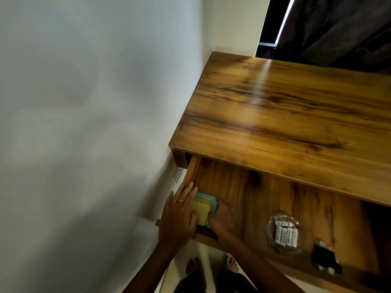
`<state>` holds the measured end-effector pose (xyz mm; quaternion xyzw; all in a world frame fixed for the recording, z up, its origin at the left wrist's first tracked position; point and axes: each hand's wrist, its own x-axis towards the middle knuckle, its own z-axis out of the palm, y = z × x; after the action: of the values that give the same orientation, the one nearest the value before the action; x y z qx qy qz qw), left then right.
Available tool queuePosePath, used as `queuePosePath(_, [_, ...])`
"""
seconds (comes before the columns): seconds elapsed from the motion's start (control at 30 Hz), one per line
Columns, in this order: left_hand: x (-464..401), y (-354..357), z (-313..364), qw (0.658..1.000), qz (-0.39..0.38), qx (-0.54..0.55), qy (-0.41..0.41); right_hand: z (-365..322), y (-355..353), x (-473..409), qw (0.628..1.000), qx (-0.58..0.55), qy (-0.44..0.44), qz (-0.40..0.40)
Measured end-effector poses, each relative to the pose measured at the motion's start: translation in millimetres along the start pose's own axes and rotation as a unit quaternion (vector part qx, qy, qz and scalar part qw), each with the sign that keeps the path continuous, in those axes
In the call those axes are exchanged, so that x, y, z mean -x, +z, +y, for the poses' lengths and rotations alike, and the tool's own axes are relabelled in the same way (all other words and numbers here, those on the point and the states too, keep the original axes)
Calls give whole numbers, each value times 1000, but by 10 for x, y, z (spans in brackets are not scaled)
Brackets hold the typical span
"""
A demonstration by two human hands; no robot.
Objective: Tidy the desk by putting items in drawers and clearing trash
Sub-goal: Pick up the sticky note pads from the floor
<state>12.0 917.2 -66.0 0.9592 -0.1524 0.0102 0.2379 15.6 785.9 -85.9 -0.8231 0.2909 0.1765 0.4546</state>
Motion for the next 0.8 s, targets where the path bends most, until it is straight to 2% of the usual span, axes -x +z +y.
queuePosePath(0.13, [53, 0, -8, 995, -43, -36, 84, 49, -22, 46, 998, -5, -46, -40])
queuePosePath(0.3, [69, 21, -30, 993, -49, -51, 100, -6, -109, 130, 996, -1, -63, -62])
queuePosePath(0.43, [104, 69, -37, 990, -53, -45, 119, 27, -353, 313, 989, 71, -130, -22])
queuePosePath(0.57, [214, 207, 121, 986, -36, -13, 163, 226, -678, 564, 947, 208, -239, 52])
queuePosePath(0.7, [277, 335, 439, 969, -64, -20, 239, 627, -838, 704, 943, 239, -220, 76])
queuePosePath(0.8, [302, 425, 637, 952, -69, -11, 298, 904, -926, 836, 925, 275, -228, 130])
